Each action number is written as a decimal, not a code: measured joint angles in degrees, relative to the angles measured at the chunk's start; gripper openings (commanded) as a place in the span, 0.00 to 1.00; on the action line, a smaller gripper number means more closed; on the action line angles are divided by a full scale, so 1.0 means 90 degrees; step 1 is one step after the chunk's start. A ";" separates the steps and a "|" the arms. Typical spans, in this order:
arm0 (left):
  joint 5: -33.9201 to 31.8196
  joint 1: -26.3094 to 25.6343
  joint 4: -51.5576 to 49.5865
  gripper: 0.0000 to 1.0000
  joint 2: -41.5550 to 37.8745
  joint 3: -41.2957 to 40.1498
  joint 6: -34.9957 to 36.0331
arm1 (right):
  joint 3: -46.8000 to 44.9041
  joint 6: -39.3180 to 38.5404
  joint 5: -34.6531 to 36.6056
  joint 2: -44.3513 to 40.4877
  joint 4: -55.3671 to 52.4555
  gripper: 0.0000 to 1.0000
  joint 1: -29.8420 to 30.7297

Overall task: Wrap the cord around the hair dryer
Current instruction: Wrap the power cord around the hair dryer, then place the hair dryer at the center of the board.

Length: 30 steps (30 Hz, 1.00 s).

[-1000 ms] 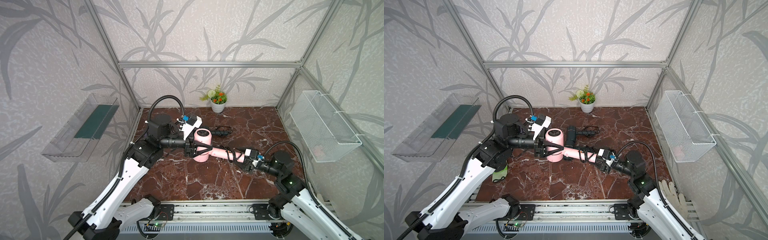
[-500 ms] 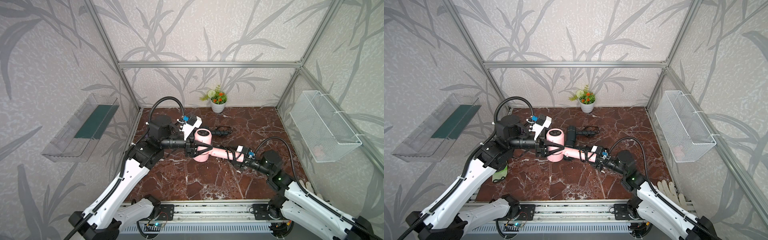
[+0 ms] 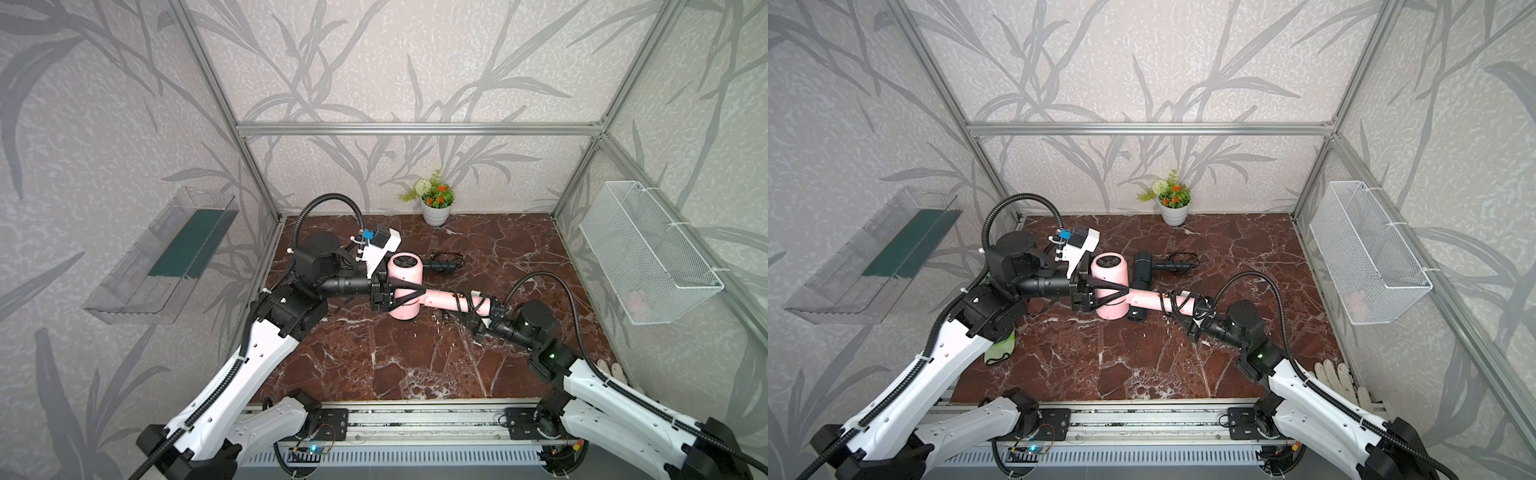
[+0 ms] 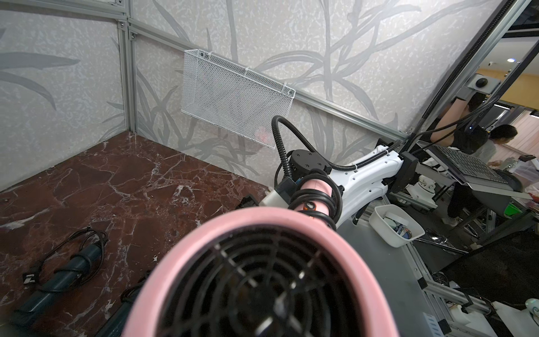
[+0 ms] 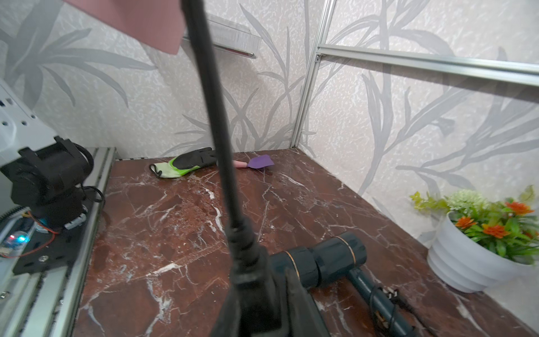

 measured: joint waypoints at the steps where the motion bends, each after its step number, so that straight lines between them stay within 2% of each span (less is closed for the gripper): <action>1: -0.0049 0.0017 0.0066 0.00 -0.0007 -0.0029 -0.0049 | 0.0000 0.0010 0.0032 -0.0049 -0.0041 0.03 0.0000; 5: -0.0461 0.0102 0.0454 0.00 -0.0044 -0.0253 -0.0318 | 0.0002 0.0019 0.0236 -0.0403 -0.0469 0.00 0.0155; 8: -0.1178 0.0153 0.0612 0.00 -0.0041 -0.0410 -0.0420 | 0.0068 -0.0119 0.0670 -0.0794 -0.1090 0.00 0.0568; 13: -0.2018 0.0121 0.0272 0.00 0.0061 -0.0525 -0.0274 | 0.0935 -0.0767 0.2285 -0.1008 -0.2608 0.00 0.1722; 17: -0.2147 0.0041 -0.0143 0.00 0.0185 -0.0522 0.0131 | 0.1851 -0.1518 0.3643 -0.0673 -0.3847 0.00 0.2358; 21: -0.2492 -0.0177 -0.0631 0.00 0.0277 -0.0520 0.0551 | 0.2671 -0.2361 0.4529 -0.0034 -0.4947 0.00 0.2603; 25: -0.2856 -0.0398 -0.1214 0.00 0.0391 -0.0522 0.0804 | 0.3381 -0.3145 0.5156 0.0529 -0.5880 0.00 0.2708; 30: -0.3138 -0.0665 -0.1396 0.00 0.0459 -0.0804 0.0692 | 0.3803 -0.3946 0.5673 0.0976 -0.6652 0.00 0.2829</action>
